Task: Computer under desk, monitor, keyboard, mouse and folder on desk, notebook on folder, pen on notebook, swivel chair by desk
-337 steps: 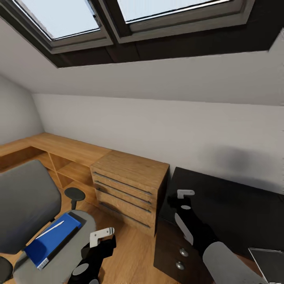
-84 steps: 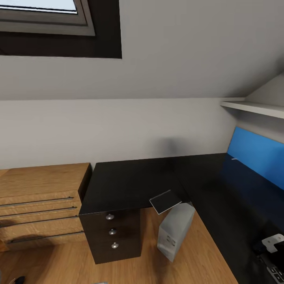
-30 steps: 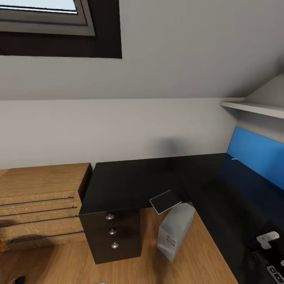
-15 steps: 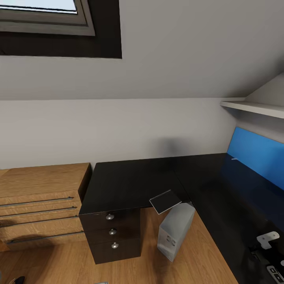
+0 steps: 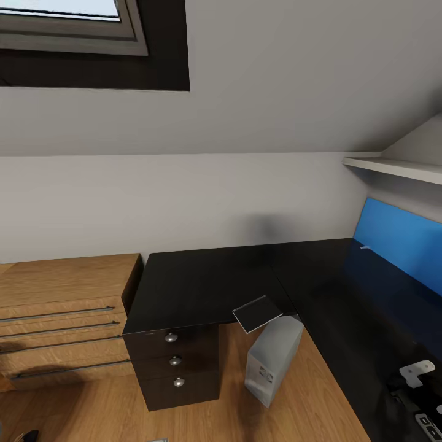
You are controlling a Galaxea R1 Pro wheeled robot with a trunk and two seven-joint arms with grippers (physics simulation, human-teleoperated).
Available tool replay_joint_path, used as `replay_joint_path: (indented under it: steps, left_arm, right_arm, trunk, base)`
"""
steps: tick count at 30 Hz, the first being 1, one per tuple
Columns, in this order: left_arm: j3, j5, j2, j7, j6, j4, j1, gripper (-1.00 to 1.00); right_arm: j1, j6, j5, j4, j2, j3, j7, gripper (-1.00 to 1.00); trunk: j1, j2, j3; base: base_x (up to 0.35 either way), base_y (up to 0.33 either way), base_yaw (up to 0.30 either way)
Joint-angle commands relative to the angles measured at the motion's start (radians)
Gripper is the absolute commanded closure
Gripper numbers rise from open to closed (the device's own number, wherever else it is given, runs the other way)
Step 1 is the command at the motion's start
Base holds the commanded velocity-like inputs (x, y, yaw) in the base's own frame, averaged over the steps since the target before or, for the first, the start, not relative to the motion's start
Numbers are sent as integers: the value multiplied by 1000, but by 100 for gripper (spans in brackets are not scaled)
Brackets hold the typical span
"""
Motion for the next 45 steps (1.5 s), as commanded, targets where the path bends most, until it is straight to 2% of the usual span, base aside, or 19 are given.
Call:
replay_joint_path:
  steps: [1, 8, 10, 13, 18, 19, 20, 21, 22, 23, 25, 26, 30, 32, 33, 36, 38, 39, 45]
  left_arm:
    - [-5, 7, 1, 8, 0, -2, -1, -100]
    - [-5, 7, 1, 6, 0, -2, -1, -100]
    - [-5, 7, 2, 6, 0, -2, -1, -100]
    - [-5, 7, 2, 5, 1, -1, -1, -100]
    - [-4, 7, 3, 6, 1, 2, -1, -100]
    - [-3, 7, 3, 6, 1, 4, -1, -100]
    - [-3, 7, 3, 6, 1, 5, -1, -100]
    - [-3, 7, 3, 5, 1, 7, -1, -100]
    - [-2, 7, 3, 5, 1, 8, -1, -100]
    - [-2, 7, 3, 5, 0, 14, -1, -100]
    - [-2, 7, 3, 5, -1, 23, -1, -100]
    - [-2, 6, 3, 5, -1, 35, -1, -100]
    - [-3, 5, 3, 5, -2, 56, -1, -100]
    - [0, 7, 3, 5, -2, 71, -1, -100]
    - [2, 8, 3, 5, -3, 84, -1, -100]
    - [5, 10, 3, 5, -10, 126, -1, -100]
    - [7, 10, 3, 5, -20, 135, -1, -100]
    - [9, 11, 3, 6, -47, 144, -1, -100]
    - [12, 13, 3, 6, -115, 155, -1, -100]
  right_arm:
    - [-1, -4, 5, 0, 0, -9, 6, -100]
    - [-1, -4, 4, -2, 1, -11, 6, -100]
    - [-1, -3, -6, -51, 4, -24, 6, -100]
    - [-1, 23, -55, -131, 28, -34, 5, -100]
    - [-1, 132, -137, -243, 79, -37, 5, -100]
    - [-1, 171, -152, -284, 115, -37, 4, -100]
    - [-1, 182, -155, -297, 131, -37, 4, -100]
    - [-1, 207, -160, -337, 186, -39, 0, -100]
    - [-1, 215, -161, -352, 206, -39, -4, -100]
    - [-1, 228, -162, -379, 248, -40, -20, -100]
    - [0, 240, -162, -399, 289, -40, -48, -100]
    - [0, 247, -163, -412, 329, -40, -86, -100]
    - [2, 255, -164, -425, 422, -39, -193, -100]
    - [12, 247, -165, -424, 523, -38, -276, -100]
    - [22, 234, -166, -411, 552, -38, -288, -100]
    - [41, 156, -168, -326, 595, -36, -308, -100]
    - [45, 109, -169, -289, 607, -35, -316, -100]
    - [48, 39, -170, -234, 622, -35, -333, -100]
    - [51, -122, -170, -65, 635, -33, -394, -100]
  trunk:
    - [0, -1, -1]
    - [0, -1, -1]
    - [0, -1, -1]
    - [0, -1, -1]
    - [0, -1, -1]
    - [0, -1, -1]
    - [0, -1, -1]
    - [0, -1, -1]
    - [0, -1, -1]
    - [0, -1, -1]
    - [0, -1, -1]
    - [0, -1, -1]
    - [0, -1, -1]
    - [0, -1, -1]
    - [0, -1, -1]
    - [0, -1, -1]
    - [0, -1, -1]
    - [0, -1, -1]
    - [0, -1, -1]
  base:
    - [0, 0, 0]
    - [0, 0, 0]
    - [0, 0, 0]
    - [0, 0, 0]
    - [0, 0, 0]
    - [0, 0, 0]
    - [0, 0, 0]
    - [0, 0, 0]
    - [0, 0, 0]
    - [0, 0, 0]
    - [0, 0, 0]
    - [0, 0, 0]
    - [0, 0, 0]
    - [0, 0, 0]
    - [0, 0, 0]
    - [0, 0, 0]
    - [0, 0, 0]
    - [0, 0, 0]
    - [0, 0, 49]
